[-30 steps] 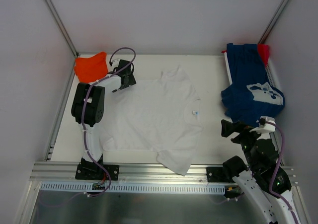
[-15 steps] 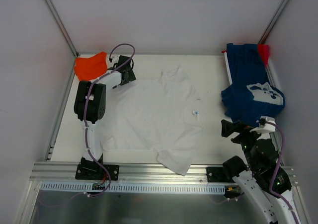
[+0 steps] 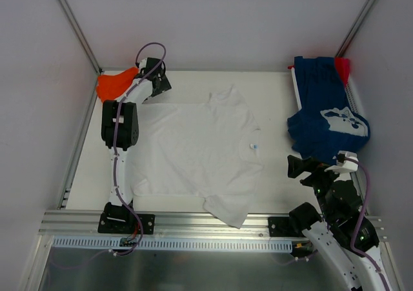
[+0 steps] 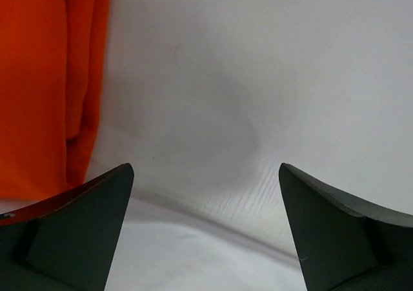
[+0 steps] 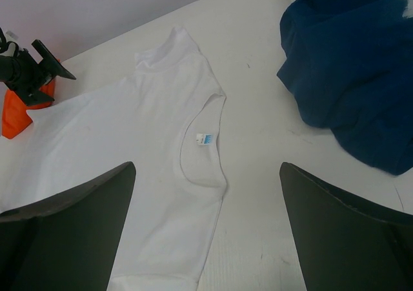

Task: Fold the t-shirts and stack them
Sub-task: Flatten out the tshirt

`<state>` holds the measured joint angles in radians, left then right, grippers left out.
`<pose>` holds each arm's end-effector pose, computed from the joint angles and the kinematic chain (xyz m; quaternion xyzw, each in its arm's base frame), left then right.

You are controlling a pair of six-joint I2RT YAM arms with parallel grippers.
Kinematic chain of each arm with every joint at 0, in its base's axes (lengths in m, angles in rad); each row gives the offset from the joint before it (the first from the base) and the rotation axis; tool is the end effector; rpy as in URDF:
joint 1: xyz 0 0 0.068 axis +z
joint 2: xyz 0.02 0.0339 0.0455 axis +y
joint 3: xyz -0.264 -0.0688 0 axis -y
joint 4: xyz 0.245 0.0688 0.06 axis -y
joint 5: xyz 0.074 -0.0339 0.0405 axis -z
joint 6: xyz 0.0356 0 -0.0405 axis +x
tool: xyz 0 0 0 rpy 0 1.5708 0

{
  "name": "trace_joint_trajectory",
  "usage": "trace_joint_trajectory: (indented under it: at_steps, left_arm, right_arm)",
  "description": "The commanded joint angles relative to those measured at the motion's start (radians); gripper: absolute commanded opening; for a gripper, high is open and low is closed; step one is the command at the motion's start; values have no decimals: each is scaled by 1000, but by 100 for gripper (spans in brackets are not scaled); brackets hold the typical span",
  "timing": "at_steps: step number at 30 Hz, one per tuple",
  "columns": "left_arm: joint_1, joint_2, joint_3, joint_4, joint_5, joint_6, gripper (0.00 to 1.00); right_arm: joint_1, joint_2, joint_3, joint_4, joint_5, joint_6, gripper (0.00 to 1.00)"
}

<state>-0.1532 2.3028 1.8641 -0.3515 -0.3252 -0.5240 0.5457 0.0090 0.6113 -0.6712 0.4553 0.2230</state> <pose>0.5152 -0.0680 0.1836 -0.2288 0.8856 0.0165 0.4039 0.0335 0.0020 0.2968 0.0376 0.7277 0.0963 0.6781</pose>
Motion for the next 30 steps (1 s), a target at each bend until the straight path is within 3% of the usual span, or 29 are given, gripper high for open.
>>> trace_joint_trajectory:
  at_steps: [1,7,13,19,24,30]
  left_arm:
    - [27,47,133,-29,12,65,98]
    - [108,170,398,-29,66,176,98]
    - [116,-26,399,-26,192,153,93]
    - [73,-490,48,-40,199,124,99]
    - [40,-832,-474,-104,304,27,93]
    - [-95,-1187,-929,-213,201,-2,92]
  right_arm:
    - [20,-172,4,9,23,-16,100]
    - [43,-170,2,7,43,-16,100]
    - [45,-158,-2,18,46,-28,99]
    - [43,-130,18,4,-13,-27,99]
    - [43,96,120,-63,-178,119,100]
    - [43,331,110,-82,-389,294,99]
